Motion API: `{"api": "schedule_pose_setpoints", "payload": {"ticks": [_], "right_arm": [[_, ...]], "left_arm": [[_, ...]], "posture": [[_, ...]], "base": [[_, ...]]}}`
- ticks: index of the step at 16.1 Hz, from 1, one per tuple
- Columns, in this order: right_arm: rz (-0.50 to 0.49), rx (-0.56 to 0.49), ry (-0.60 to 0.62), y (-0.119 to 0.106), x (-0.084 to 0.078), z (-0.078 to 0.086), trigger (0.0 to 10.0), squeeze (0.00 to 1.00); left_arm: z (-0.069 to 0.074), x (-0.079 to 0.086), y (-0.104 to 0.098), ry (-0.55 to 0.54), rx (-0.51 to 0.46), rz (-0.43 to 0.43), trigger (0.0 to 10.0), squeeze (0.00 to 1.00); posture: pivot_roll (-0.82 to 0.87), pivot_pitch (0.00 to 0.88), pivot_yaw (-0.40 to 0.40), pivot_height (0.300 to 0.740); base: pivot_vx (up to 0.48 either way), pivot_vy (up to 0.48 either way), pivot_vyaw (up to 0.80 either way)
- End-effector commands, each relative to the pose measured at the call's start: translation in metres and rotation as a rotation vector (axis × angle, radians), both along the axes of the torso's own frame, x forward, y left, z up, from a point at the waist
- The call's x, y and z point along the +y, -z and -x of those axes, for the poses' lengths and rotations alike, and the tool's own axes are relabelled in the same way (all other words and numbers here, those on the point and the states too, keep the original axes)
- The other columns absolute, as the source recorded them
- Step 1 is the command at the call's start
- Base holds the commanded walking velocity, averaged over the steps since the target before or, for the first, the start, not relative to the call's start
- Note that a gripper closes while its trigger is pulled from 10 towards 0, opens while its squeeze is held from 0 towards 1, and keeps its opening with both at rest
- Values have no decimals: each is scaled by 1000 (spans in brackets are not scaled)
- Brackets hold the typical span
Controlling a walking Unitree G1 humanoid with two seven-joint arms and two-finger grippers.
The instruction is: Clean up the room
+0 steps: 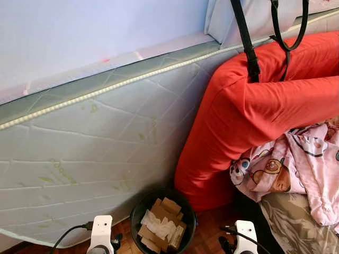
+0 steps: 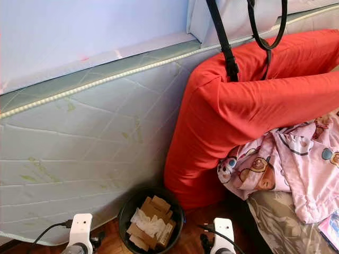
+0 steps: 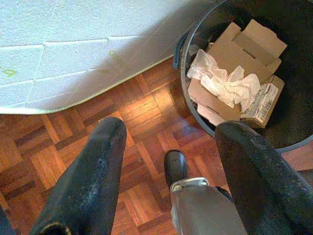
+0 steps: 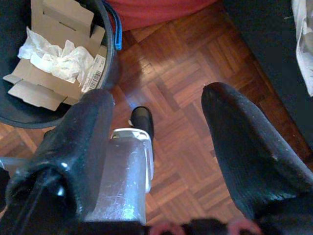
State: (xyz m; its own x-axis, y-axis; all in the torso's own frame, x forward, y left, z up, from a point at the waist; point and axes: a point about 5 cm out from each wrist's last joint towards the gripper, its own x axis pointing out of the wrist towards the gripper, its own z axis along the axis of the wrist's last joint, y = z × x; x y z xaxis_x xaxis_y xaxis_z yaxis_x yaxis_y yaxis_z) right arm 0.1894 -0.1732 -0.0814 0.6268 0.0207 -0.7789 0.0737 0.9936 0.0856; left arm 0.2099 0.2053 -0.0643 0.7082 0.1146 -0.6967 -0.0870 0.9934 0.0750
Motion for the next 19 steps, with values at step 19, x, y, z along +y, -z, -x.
{"api": "schedule_pose_setpoints", "payload": {"ticks": [19], "right_arm": [[5, -26, 108, -15, -38, -20, 10000, 0]], "left_arm": [[-31, -15, -14, 20, -1, 5, 10000, 0]], "posture": [[0, 46, 28, 740]], "base": [[-197, 0, 0]]}}
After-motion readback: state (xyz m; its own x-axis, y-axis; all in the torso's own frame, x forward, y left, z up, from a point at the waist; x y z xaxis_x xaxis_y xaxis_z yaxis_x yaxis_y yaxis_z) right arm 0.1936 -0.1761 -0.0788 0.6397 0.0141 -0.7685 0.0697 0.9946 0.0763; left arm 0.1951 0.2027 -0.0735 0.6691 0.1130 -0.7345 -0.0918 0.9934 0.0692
